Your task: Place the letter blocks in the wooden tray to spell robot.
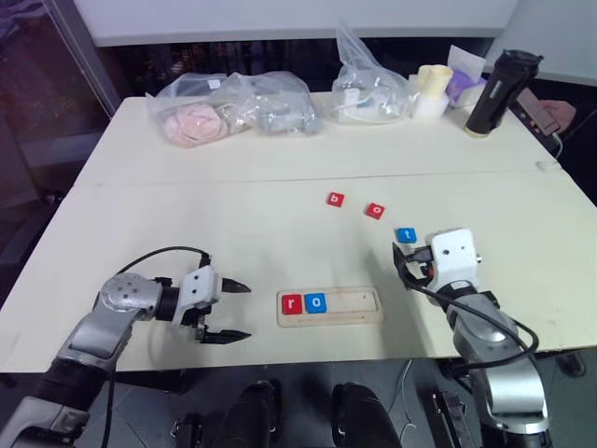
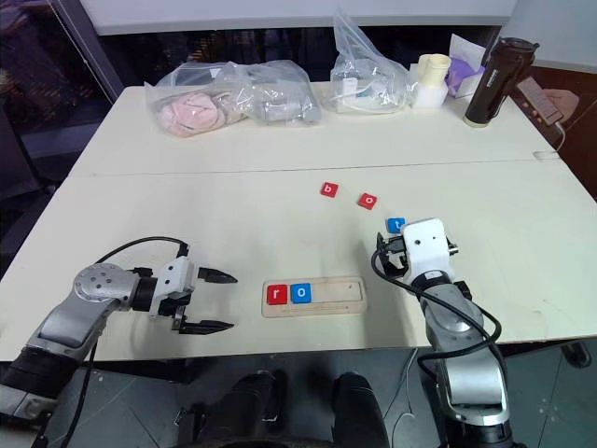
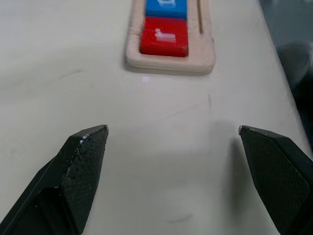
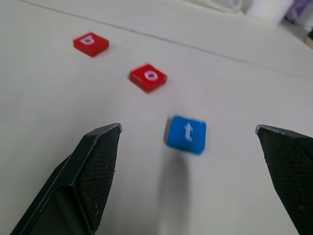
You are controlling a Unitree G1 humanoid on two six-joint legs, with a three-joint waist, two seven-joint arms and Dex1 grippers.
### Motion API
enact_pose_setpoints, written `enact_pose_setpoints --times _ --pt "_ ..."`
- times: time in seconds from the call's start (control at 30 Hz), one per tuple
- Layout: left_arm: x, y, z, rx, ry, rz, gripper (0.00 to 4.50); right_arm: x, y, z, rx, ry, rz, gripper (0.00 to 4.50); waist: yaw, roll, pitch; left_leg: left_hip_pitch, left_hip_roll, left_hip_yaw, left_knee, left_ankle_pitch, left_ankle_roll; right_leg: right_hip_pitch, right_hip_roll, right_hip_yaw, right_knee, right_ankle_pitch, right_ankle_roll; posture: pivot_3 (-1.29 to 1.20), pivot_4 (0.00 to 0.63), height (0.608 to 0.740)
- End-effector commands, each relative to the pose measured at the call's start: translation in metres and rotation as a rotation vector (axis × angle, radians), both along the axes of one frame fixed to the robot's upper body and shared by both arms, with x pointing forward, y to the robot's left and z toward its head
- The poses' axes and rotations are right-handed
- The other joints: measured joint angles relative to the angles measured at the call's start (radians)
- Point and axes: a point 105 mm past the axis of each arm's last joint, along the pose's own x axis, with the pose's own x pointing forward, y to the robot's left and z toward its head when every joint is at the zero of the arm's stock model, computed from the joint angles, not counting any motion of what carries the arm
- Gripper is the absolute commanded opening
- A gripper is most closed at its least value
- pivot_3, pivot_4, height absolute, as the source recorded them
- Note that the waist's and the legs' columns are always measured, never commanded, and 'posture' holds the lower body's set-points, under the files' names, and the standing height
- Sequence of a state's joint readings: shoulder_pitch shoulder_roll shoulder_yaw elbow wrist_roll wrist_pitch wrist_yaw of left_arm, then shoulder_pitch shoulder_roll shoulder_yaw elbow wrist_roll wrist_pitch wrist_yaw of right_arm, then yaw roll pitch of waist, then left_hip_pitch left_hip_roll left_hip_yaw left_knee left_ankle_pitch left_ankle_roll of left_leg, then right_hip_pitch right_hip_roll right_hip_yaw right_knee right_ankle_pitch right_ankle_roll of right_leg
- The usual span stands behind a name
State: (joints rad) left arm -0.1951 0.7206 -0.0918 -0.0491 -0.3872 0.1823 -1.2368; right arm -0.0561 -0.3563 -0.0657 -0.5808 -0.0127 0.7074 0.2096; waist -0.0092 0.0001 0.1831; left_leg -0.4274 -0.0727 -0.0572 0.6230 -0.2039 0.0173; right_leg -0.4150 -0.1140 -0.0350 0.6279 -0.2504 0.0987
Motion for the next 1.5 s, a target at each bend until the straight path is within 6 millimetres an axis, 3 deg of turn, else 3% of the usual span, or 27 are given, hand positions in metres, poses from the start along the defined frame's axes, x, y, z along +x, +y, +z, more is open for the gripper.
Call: enact_pose_setpoints --times 0.03,0.27,0.5,0.67,1.1,1.43,1.5 --pt "0.009 -0.003 0.053 -0.189 -0.063 0.107 4.48 0.007 0.022 0.014 0.009 0.026 0.139 4.5 -0.001 -0.001 0.001 0.0 0.0 0.0 0.0 0.0 0.0 0.001 0.0 0.0 0.0 0.0 0.0 0.0 0.15 0.738" --pt "0.007 -0.005 0.082 -0.214 -0.159 0.154 4.48 0.054 0.058 0.04 0.054 0.074 0.185 4.5 -0.003 -0.002 0.001 0.001 0.0 0.0 0.0 0.001 -0.001 0.0 0.001 0.001 0.002 0.001 0.0 0.0 0.15 0.738" --pt "0.003 -0.014 0.084 -0.21 -0.174 0.144 4.48 0.11 0.084 0.029 0.204 0.193 -0.001 4.5 -0.001 -0.002 0.001 0.001 -0.002 0.0 -0.002 0.003 -0.004 -0.001 0.003 0.001 0.003 0.003 0.002 0.0 0.15 0.738" --pt "0.001 -0.014 0.081 -0.2 -0.179 0.158 4.48 0.134 0.096 0.021 0.28 0.247 -0.145 4.5 -0.007 -0.002 0.001 0.001 -0.003 0.0 -0.004 0.004 -0.006 -0.003 0.003 0.002 0.003 0.004 0.001 0.0 0.15 0.738" --pt "0.0 -0.013 0.078 -0.194 -0.189 0.194 4.48 0.156 0.136 0.006 0.306 0.279 -0.167 4.5 -0.027 -0.001 0.001 0.001 0.002 0.0 -0.011 0.009 -0.012 -0.008 0.01 0.004 0.006 0.007 -0.003 0.0 0.15 0.738" --pt "0.002 -0.013 0.078 -0.197 -0.205 0.227 4.48 0.158 0.13 -0.014 0.333 0.348 -0.247 4.5 -0.035 -0.001 0.001 0.002 0.003 0.0 -0.01 0.009 -0.013 -0.008 0.011 0.004 0.007 0.007 -0.004 0.0 0.15 0.738" --pt "0.002 -0.013 0.078 -0.197 -0.206 0.23 4.5 0.159 0.127 -0.015 0.338 0.345 -0.263 3.95 -0.034 -0.001 0.001 0.002 0.003 0.0 -0.01 0.01 -0.013 -0.008 0.011 0.004 0.007 0.007 -0.004 0.0 0.15 0.738"
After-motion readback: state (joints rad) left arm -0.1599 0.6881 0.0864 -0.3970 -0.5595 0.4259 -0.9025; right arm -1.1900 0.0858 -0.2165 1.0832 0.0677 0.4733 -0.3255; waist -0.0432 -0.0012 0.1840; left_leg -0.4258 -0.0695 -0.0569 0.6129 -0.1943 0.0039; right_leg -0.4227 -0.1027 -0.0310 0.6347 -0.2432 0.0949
